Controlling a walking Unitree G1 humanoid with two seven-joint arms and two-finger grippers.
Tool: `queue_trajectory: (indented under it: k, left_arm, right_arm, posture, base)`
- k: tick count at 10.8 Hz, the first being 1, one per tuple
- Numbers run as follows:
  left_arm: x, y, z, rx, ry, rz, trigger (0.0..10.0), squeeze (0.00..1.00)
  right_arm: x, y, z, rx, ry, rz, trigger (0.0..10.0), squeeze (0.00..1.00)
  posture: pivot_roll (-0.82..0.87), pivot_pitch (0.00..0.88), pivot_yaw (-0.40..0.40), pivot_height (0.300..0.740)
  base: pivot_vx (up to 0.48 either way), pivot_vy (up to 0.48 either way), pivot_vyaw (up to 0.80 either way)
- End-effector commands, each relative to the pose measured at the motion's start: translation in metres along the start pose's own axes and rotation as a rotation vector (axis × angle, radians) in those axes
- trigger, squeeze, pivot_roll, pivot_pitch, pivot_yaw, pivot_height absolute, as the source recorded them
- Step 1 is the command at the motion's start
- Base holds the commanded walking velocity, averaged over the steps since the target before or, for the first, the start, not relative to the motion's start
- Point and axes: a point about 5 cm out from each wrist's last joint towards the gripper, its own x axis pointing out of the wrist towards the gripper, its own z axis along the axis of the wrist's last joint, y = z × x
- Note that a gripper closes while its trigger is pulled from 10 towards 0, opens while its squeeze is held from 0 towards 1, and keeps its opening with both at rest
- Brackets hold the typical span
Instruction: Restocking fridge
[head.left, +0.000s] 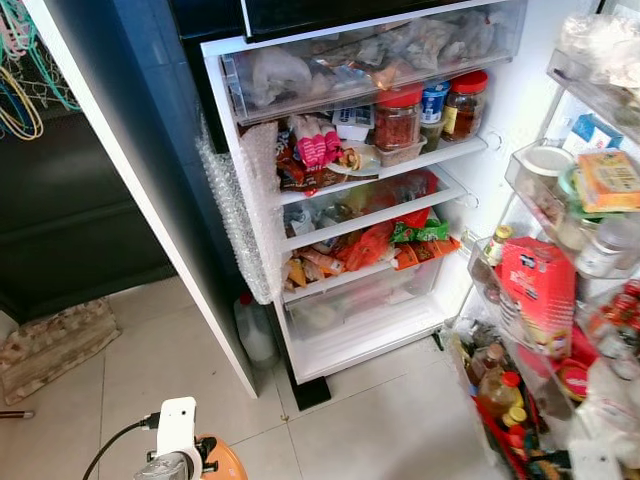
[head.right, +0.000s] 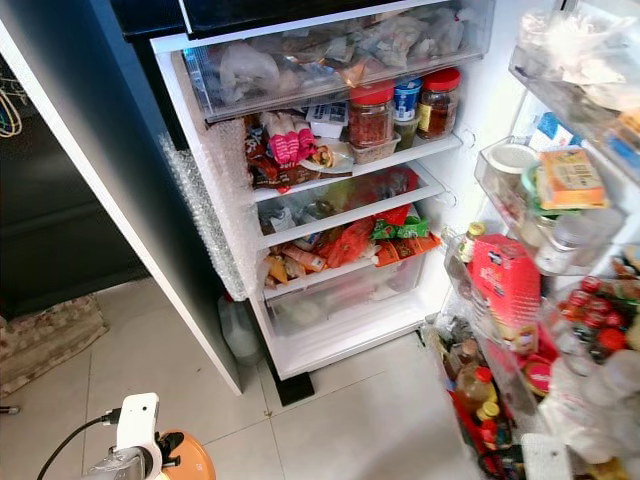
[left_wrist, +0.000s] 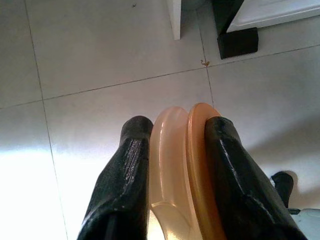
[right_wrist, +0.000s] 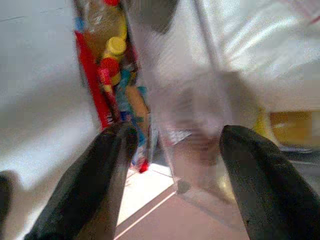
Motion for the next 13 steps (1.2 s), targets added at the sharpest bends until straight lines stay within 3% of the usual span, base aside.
queue_trajectory:
  k: [1, 3, 5, 7, 10, 13]
  left_arm:
    - [0.0, 0.006, 0.002, 0.01, -0.005, 0.012, 10.0, 0.0]
    - [0.0, 0.006, 0.002, 0.011, -0.004, 0.012, 10.0, 0.0]
    - [0.0, 0.006, 0.002, 0.01, -0.003, 0.01, 10.0, 0.0]
    - [0.0, 0.006, 0.002, 0.011, -0.004, 0.011, 10.0, 0.0]
    - [0.0, 0.006, 0.002, 0.029, -0.002, 0.012, 10.0, 0.0]
    - [0.0, 0.006, 0.002, 0.027, -0.003, 0.01, 10.0, 0.0]
  right_arm:
    - [0.001, -0.009, 0.004, -0.008, -0.021, -0.033, 10.0, 0.0]
    - [0.002, -0.012, 0.005, -0.028, -0.022, -0.021, 10.0, 0.0]
    - [0.0, 0.006, 0.003, 0.006, -0.011, 0.072, 10.0, 0.0]
    - [-0.005, 0.038, 0.0, 0.074, 0.014, 0.213, 10.0, 0.0]
    - [-0.01, 0.06, -0.005, 0.144, 0.048, 0.263, 10.0, 0.0]
    - [-0.017, 0.075, -0.013, 0.192, 0.087, 0.289, 10.0, 0.0]
  posture:
    - [-0.03, 0.052, 0.039, 0.74]
    - [-0.03, 0.053, 0.04, 0.74]
    - [-0.03, 0.05, 0.04, 0.74]
    - [-0.03, 0.047, 0.04, 0.74]
    - [-0.03, 0.046, 0.042, 0.74]
    - [-0.02, 0.042, 0.041, 0.74]
  base:
    - [0.0, 0.0, 0.0]
    - [0.0, 0.0, 0.0]
    - [0.0, 0.0, 0.0]
    - [0.0, 0.0, 0.0]
    - [0.0, 0.0, 0.0]
    - [0.0, -0.381, 0.0]
